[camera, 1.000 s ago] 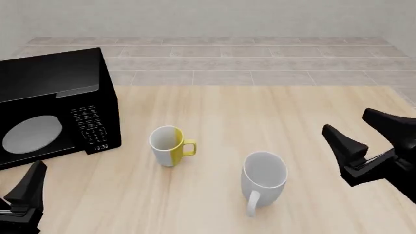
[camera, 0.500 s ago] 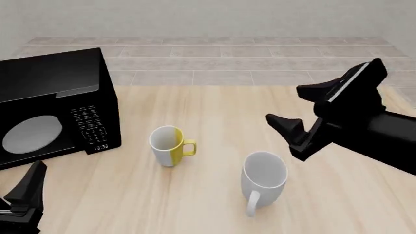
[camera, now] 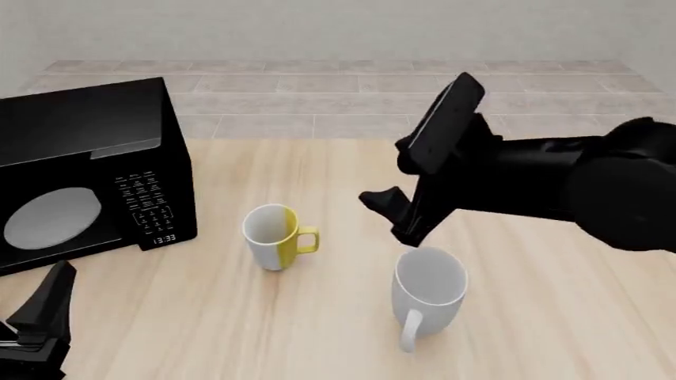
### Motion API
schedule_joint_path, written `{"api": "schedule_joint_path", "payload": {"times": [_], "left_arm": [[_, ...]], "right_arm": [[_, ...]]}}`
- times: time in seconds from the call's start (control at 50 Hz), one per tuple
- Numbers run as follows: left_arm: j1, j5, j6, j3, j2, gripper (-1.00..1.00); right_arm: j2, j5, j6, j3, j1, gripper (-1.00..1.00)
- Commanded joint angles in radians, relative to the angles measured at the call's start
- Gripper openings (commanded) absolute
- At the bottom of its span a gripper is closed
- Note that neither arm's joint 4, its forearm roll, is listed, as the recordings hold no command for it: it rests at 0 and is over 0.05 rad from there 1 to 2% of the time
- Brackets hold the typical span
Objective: Put the yellow and white mug to the front of the white mug.
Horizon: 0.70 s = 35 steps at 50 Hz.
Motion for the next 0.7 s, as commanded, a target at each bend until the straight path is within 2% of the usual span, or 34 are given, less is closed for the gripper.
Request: {"api": "schedule_joint_path", "payload": {"times": [0.02, 0.32, 0.46, 0.7], "left_arm": [[0.0, 0.0, 0.0, 0.0, 0.0, 1.0], [0.0, 0.0, 0.0, 0.0, 0.0, 1.0], [0.0, 0.0, 0.0, 0.0, 0.0, 1.0], [0.0, 0.0, 0.0, 0.0, 0.0, 1.0]], "right_arm": [[0.113, 0.049, -0.018, -0.075, 0.035, 1.0], [0.245, 0.085, -0.013, -0.163, 0.08, 1.0], [0.297, 0.089, 0.026, -0.191, 0.131, 1.0], [0.395, 0.085, 0.016, -0.244, 0.135, 1.0]]}}
